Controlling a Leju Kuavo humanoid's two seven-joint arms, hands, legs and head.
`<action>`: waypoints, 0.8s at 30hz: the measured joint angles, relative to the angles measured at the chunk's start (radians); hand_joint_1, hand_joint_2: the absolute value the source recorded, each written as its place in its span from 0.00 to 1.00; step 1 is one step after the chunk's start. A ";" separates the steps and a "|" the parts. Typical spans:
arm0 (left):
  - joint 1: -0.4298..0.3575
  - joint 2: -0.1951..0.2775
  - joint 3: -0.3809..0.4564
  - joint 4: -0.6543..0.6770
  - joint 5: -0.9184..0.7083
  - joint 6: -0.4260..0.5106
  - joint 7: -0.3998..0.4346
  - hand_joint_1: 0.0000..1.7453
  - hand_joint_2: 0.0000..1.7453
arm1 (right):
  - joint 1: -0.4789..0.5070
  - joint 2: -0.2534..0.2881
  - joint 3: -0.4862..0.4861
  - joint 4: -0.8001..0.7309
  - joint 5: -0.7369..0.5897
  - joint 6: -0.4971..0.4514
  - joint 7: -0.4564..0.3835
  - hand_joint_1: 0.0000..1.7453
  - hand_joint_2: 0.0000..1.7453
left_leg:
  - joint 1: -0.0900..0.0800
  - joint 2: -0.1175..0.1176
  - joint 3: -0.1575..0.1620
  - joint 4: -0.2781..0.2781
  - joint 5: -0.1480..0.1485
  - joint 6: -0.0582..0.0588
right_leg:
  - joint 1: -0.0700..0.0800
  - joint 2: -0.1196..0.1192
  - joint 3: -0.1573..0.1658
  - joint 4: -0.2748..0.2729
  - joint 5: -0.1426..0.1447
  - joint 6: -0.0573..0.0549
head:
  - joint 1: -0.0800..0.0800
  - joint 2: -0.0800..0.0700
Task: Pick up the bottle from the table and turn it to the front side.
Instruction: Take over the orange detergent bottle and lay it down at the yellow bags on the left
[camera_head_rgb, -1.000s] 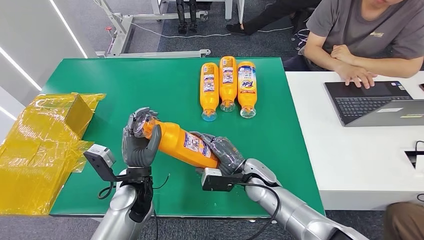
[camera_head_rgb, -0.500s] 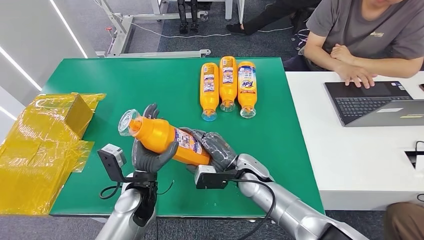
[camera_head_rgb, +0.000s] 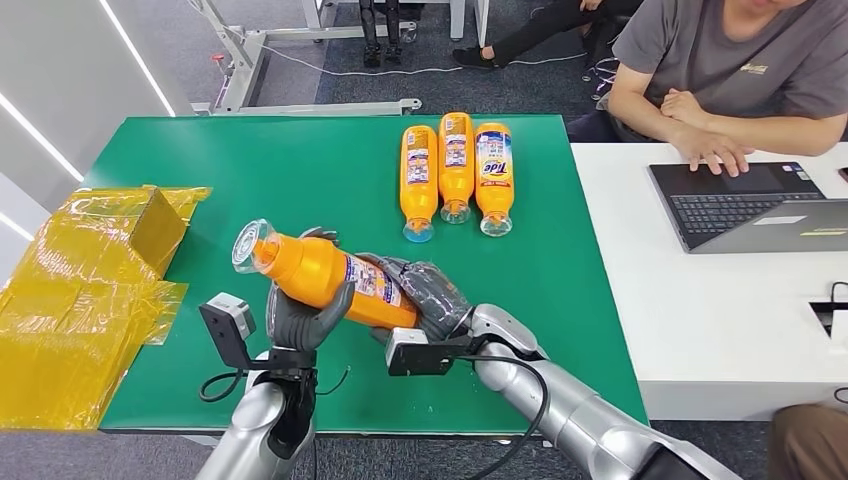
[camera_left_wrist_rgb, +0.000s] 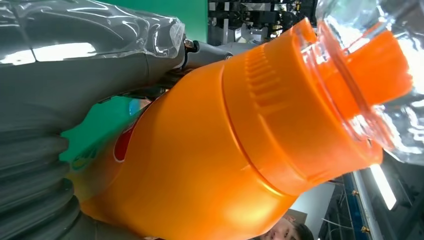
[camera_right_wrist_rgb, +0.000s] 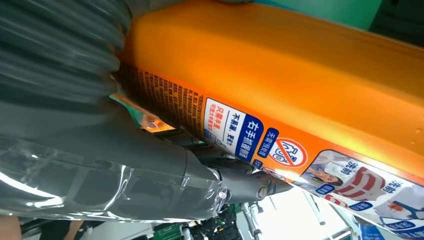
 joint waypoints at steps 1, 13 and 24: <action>0.001 0.000 0.000 0.000 0.000 0.001 0.000 1.00 1.00 | 0.000 0.000 0.000 0.000 0.001 0.000 0.000 1.00 1.00 | 0.000 0.000 0.000 0.000 0.000 0.000 | 0.000 0.000 0.000 0.000 0.000 0.000 | 0.000 0.000; 0.005 0.000 0.000 -0.002 -0.017 0.019 0.000 1.00 1.00 | 0.005 0.000 0.003 -0.001 0.009 -0.019 0.012 0.00 1.00 | 0.000 0.000 0.000 0.000 0.000 0.000 | 0.000 0.000 0.000 0.000 0.000 0.000 | 0.000 0.000; 0.008 0.019 0.000 -0.004 -0.099 0.076 0.000 1.00 1.00 | 0.068 -0.001 -0.026 -0.059 -0.091 -0.147 -0.020 0.00 1.00 | 0.000 0.000 0.000 0.000 0.000 0.000 | 0.000 0.000 0.000 0.000 0.000 0.000 | 0.000 0.000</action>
